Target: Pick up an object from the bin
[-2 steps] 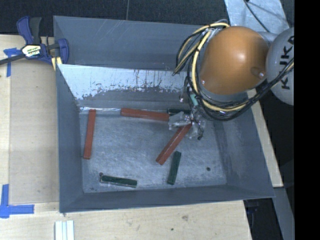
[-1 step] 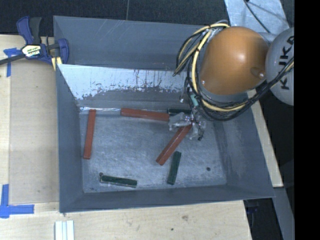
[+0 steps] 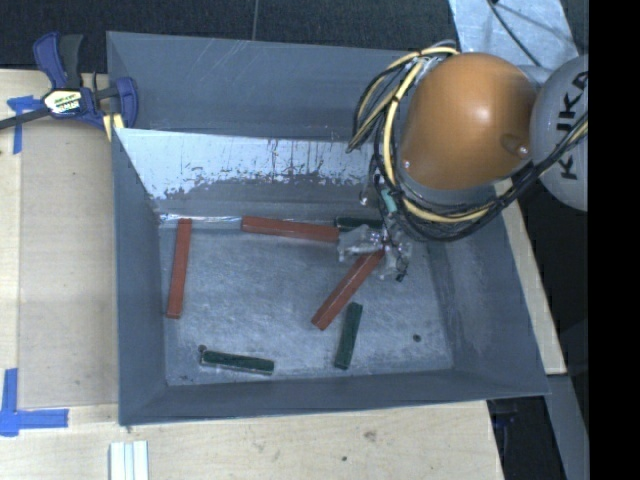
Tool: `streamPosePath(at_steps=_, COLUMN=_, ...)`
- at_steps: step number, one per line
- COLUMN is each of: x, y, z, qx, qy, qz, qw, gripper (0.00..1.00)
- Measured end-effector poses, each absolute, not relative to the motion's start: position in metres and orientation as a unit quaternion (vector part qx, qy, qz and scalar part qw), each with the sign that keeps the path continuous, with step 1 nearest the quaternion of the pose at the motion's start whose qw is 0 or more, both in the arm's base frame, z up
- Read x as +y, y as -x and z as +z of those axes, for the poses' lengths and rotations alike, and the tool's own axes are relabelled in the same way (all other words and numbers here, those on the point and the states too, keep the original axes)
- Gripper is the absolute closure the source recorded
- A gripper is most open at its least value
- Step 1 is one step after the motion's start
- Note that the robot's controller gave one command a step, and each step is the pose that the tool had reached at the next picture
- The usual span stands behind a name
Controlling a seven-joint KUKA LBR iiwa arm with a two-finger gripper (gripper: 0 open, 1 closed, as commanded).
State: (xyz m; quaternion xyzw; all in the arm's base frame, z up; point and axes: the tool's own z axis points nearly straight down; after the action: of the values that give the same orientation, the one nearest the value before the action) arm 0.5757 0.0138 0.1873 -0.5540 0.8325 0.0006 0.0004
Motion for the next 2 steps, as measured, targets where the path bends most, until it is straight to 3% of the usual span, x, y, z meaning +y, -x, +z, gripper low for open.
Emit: streamPosePath(at_steps=2, x=0.0135, y=-0.5755, z=0.1873, qx=0.833, qy=0.554, qz=0.001, qw=-0.001, gripper=1.00)
